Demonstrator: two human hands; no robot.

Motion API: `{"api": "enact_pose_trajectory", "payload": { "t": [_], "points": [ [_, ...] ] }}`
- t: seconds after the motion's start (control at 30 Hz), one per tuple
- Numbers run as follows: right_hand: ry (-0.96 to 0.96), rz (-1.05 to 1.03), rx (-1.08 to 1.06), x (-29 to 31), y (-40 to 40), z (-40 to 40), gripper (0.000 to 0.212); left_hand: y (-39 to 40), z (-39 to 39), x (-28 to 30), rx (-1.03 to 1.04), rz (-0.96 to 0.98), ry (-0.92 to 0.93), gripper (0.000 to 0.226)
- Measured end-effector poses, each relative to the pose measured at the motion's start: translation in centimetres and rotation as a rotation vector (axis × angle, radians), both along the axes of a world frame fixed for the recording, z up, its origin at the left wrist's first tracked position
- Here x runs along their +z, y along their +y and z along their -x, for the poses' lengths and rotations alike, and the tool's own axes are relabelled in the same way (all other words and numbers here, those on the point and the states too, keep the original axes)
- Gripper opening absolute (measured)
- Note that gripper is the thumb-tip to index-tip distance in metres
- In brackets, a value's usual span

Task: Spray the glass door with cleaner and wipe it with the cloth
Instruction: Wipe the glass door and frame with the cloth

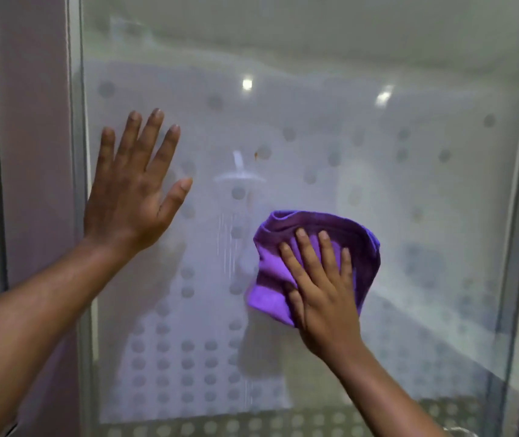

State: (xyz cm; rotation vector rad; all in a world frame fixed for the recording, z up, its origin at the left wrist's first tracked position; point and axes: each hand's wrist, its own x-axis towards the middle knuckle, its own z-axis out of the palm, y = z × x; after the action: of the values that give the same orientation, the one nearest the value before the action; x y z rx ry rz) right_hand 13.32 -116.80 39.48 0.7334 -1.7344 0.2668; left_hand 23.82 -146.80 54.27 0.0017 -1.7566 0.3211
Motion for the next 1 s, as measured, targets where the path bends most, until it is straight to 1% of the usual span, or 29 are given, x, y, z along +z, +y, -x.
{"api": "enact_pose_trajectory", "payload": {
  "t": [0.03,0.07,0.13,0.2,0.23,0.27,0.3,0.33,0.37,0.43,0.47,0.5,0.53,0.57,0.6,0.67,0.7,0.73,0.77,0.8,0.83,0.87,0.9,0.93,0.97,1.0],
  "points": [
    [0.012,-0.009,-0.006,-0.3,1.8,0.6,0.073,0.0,0.0,0.0,0.001,-0.001,0.002,0.073],
    [-0.009,0.071,-0.019,-0.9,3.2,1.4,0.074,0.1,0.0,0.0,0.000,-0.001,0.004,0.073],
    [-0.137,0.408,-0.046,-2.1,3.6,1.8,0.075,0.1,0.1,0.0,-0.008,-0.004,0.004,0.073],
    [-0.246,0.791,-0.094,-3.2,0.1,0.9,0.071,0.0,0.1,-0.1,-0.011,-0.008,-0.001,0.074],
    [-0.267,0.892,-0.121,-3.4,-2.6,0.0,0.068,-0.1,0.0,-0.2,-0.010,-0.008,-0.003,0.074],
    [-0.272,0.895,-0.127,-3.8,-5.5,-1.1,0.067,-0.1,0.0,-0.1,-0.013,-0.004,-0.008,0.074],
    [-0.264,0.797,-0.110,-4.4,-8.2,-2.4,0.069,-0.2,0.0,-0.1,-0.019,0.003,-0.013,0.073],
    [-0.238,0.616,-0.075,-5.6,-10.4,-3.7,0.072,-0.2,0.0,0.0,-0.024,0.010,-0.015,0.073],
    [-0.190,0.388,-0.047,-7.1,-11.6,-4.6,0.075,-0.2,-0.1,0.1,-0.030,0.014,-0.016,0.073],
    [-0.062,-0.021,-0.046,-8.5,-9.9,-4.5,0.078,-0.2,-0.2,0.1,-0.047,0.013,-0.016,0.072],
    [-0.014,-0.140,-0.055,-8.6,-7.9,-3.8,0.075,-0.2,-0.2,0.1,-0.056,0.011,-0.017,0.072],
    [0.007,-0.173,-0.063,-8.9,-6.0,-2.8,0.070,-0.2,-0.2,0.1,-0.062,0.010,-0.017,0.073],
    [-0.003,-0.088,-0.077,-9.1,-4.4,-2.0,0.064,-0.3,-0.2,0.0,-0.066,0.011,-0.017,0.073],
    [-0.060,0.110,-0.098,-9.4,-3.3,-1.1,0.062,-0.2,-0.1,0.0,-0.069,0.014,-0.016,0.073],
    [-0.154,0.382,-0.120,-9.5,-3.1,-0.7,0.061,-0.2,-0.1,0.0,-0.071,0.015,-0.014,0.074],
    [-0.265,0.910,-0.216,-8.6,-7.0,-1.1,0.058,-0.2,0.0,-0.1,-0.071,0.013,-0.011,0.074],
    [-0.285,1.062,-0.248,-7.4,-9.9,-1.9,0.056,-0.2,0.0,-0.1,-0.073,0.016,-0.012,0.074],
    [-0.296,1.086,-0.227,-6.2,-12.6,-3.2,0.057,-0.2,0.1,-0.1,-0.075,0.019,-0.011,0.074],
    [-0.304,0.974,-0.176,-5.8,-14.6,-4.4,0.059,-0.2,0.1,-0.1,-0.080,0.020,-0.009,0.074],
    [-0.275,0.735,-0.109,-6.6,-15.4,-5.2,0.062,-0.3,0.2,0.0,-0.087,0.020,-0.008,0.074],
    [-0.195,0.433,-0.085,-7.8,-14.9,-5.7,0.067,-0.3,0.2,0.0,-0.093,0.020,-0.008,0.074],
    [-0.119,0.175,-0.077,-8.6,-12.8,-5.7,0.070,-0.4,0.2,0.0,-0.097,0.019,-0.012,0.074],
    [-0.067,-0.003,-0.078,-9.8,-10.0,-4.9,0.069,-0.4,0.2,0.0,-0.101,0.019,-0.014,0.074],
    [-0.053,-0.045,-0.078,-11.3,-7.3,-3.8,0.064,-0.4,0.2,-0.1,-0.103,0.019,-0.013,0.075],
    [-0.075,0.066,-0.107,-12.9,-4.9,-2.6,0.060,-0.4,0.2,-0.1,-0.104,0.017,-0.012,0.075],
    [-0.165,0.323,-0.147,-14.4,-3.2,-1.2,0.059,-0.4,0.2,-0.1,-0.102,0.015,-0.011,0.075]
  ]
}}
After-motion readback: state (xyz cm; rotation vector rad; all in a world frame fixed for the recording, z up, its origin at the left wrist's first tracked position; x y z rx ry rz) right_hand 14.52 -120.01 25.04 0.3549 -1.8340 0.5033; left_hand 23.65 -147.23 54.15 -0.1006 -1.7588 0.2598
